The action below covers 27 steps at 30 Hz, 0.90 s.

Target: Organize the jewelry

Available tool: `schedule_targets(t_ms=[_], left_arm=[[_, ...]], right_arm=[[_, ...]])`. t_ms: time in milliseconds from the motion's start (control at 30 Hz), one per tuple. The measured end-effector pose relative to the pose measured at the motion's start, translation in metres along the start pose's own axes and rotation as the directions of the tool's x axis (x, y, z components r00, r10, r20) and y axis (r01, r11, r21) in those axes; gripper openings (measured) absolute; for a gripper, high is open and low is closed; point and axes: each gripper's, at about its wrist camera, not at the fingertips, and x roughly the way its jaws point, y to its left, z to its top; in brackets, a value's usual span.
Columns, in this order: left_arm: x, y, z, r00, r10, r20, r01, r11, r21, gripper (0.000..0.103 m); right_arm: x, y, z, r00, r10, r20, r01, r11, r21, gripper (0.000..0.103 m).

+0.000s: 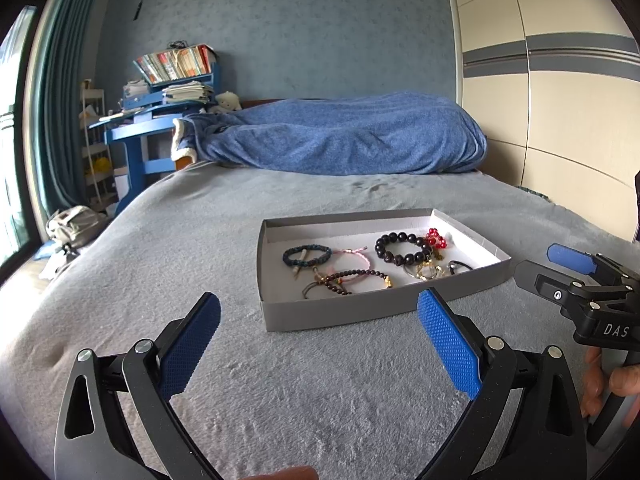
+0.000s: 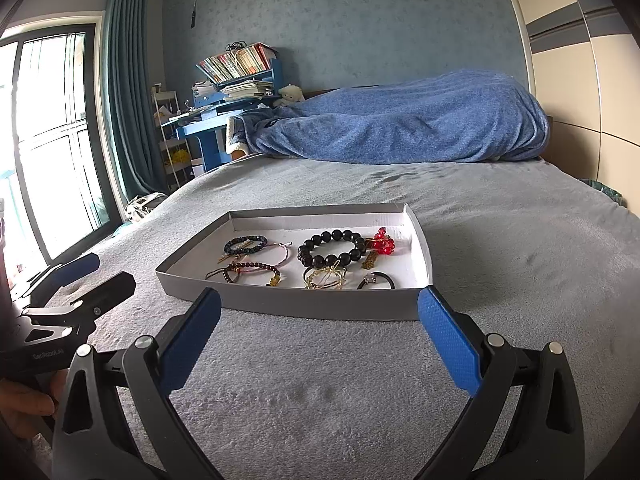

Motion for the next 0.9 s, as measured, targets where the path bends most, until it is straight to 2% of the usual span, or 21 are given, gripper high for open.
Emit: schedule_targets(t_ms=[900], left_arm=[[0.0011, 0.0019, -0.0004, 1.0, -0.004, -0.019, 0.004, 1.0, -0.006, 0.098]], right_arm=[[-0.0002, -0.0002, 0.0008, 1.0, 0.0, -0.001, 0.0, 1.0, 0.0, 0.097]])
